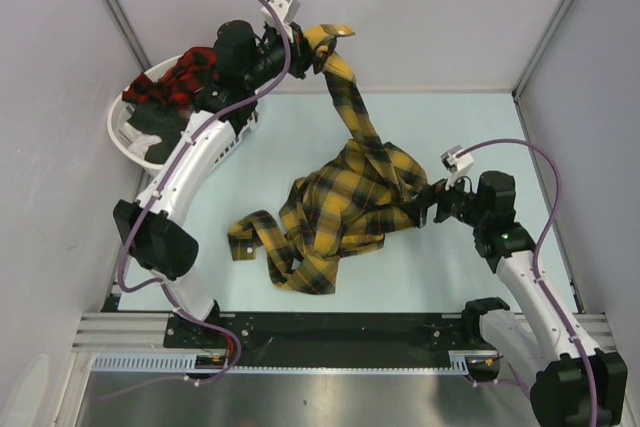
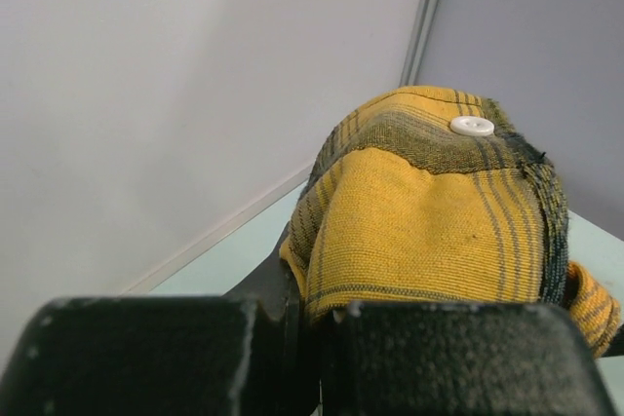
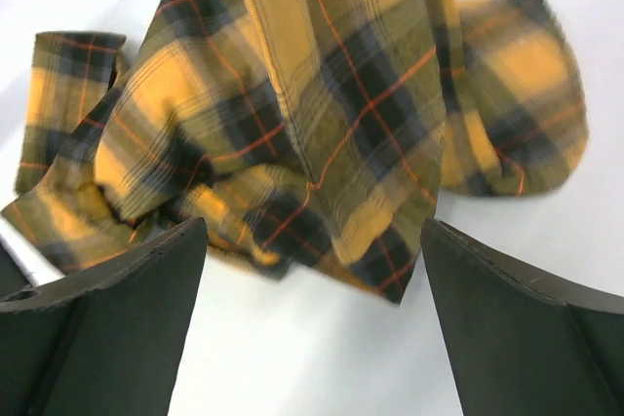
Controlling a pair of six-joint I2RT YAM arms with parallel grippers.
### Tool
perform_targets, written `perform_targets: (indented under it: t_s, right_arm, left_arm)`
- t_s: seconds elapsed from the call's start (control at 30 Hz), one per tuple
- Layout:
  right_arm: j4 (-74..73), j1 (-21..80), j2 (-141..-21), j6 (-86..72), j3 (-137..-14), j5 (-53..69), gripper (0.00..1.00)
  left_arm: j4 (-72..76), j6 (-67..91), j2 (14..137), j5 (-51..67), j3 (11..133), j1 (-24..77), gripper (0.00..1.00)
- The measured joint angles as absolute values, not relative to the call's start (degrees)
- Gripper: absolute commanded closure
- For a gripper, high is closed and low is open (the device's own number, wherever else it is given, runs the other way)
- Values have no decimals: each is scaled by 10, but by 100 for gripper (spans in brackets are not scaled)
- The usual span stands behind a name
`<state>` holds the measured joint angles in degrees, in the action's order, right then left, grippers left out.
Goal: Fold and stack the long sleeve shirts
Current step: Flatten the shirt out
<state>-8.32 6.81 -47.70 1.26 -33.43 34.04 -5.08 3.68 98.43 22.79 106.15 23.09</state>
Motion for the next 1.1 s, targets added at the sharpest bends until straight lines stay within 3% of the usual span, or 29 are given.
perform_targets:
  t_s: [0.43, 0.87, 0.97, 1.07, 1.1]
  right_arm:
    - [64, 130, -539, 26, -297, 220, 34]
    - [158, 162, -627, 19, -344, 209, 40]
    - [174, 166, -638, 18, -365, 208, 48]
    - [189, 168, -646, 20, -374, 208, 62]
    - [191, 168, -648, 22, -375, 208, 91]
  left_arm:
    - [-49, 37, 998, 207, 1100, 231, 100]
    - [-53, 37, 998, 208, 1101, 231, 100]
    - [-53, 37, 998, 208, 1101, 231, 100]
    - [-53, 37, 998, 208, 1101, 231, 100]
    - [-53, 37, 998, 208, 1101, 231, 100]
